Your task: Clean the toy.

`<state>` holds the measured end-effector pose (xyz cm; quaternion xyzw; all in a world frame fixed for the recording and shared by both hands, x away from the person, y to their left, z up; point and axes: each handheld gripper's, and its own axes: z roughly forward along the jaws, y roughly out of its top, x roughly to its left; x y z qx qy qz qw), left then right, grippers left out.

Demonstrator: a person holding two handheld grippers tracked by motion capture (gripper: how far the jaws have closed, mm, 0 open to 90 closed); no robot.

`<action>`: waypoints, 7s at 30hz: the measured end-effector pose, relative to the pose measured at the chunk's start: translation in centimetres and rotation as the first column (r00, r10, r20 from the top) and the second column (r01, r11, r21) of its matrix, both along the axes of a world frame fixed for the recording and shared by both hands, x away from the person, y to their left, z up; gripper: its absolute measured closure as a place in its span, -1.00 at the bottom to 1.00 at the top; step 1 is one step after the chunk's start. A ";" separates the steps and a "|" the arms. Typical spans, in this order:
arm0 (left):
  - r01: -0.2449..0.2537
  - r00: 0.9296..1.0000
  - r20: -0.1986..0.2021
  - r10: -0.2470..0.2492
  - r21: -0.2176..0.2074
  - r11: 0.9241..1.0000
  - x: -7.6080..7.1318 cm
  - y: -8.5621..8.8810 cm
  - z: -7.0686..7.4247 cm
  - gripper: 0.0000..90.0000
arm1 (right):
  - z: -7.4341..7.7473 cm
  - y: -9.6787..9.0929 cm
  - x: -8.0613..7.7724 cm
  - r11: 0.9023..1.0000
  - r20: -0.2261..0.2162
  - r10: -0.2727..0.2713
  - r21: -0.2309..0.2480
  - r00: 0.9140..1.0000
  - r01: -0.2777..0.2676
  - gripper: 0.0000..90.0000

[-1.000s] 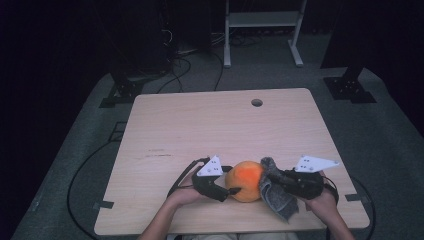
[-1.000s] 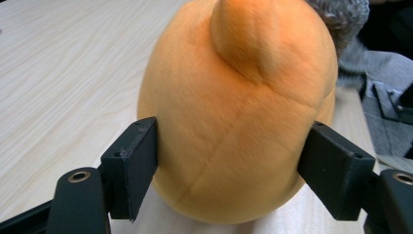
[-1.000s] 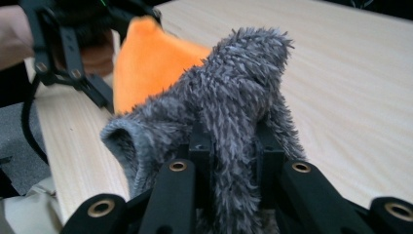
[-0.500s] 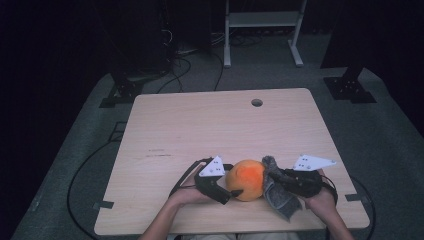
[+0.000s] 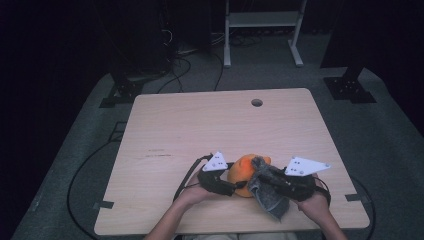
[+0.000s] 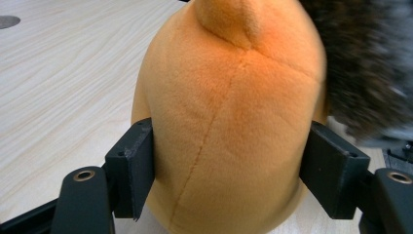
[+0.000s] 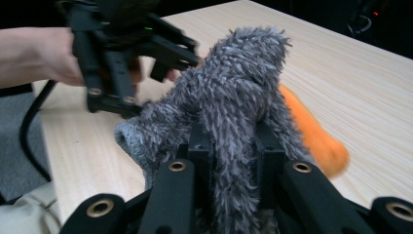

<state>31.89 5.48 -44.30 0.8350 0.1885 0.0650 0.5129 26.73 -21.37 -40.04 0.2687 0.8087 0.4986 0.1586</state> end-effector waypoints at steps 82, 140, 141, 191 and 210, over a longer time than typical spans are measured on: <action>0.082 0.989 0.117 -0.089 0.066 0.994 -1.3 -1.0 1.6 -0.56 | -1.6 -3.1 2.2 0.993 -0.108 -0.118 -0.003 0.987 0.118 0.65; 0.136 0.984 0.095 -0.148 0.124 0.983 -1.1 -0.9 0.5 -0.62 | -1.0 -3.8 1.5 0.994 -0.100 -0.109 -0.006 0.989 0.109 0.65; 0.133 0.985 0.098 -0.146 0.127 0.983 -1.2 -1.0 0.5 -0.62 | -0.8 -3.5 1.4 0.995 -0.095 -0.102 -0.003 0.990 0.102 0.65; 0.146 0.974 0.156 -0.163 0.117 0.982 -2.7 -0.5 4.0 -0.59 | -0.3 0.2 0.1 0.996 -0.029 -0.040 0.083 0.999 0.042 0.64; 0.048 0.988 0.142 -0.059 0.077 0.996 -2.0 -0.2 3.9 -0.22 | 0.3 -0.8 -0.1 0.993 0.007 -0.071 0.090 0.997 0.070 0.66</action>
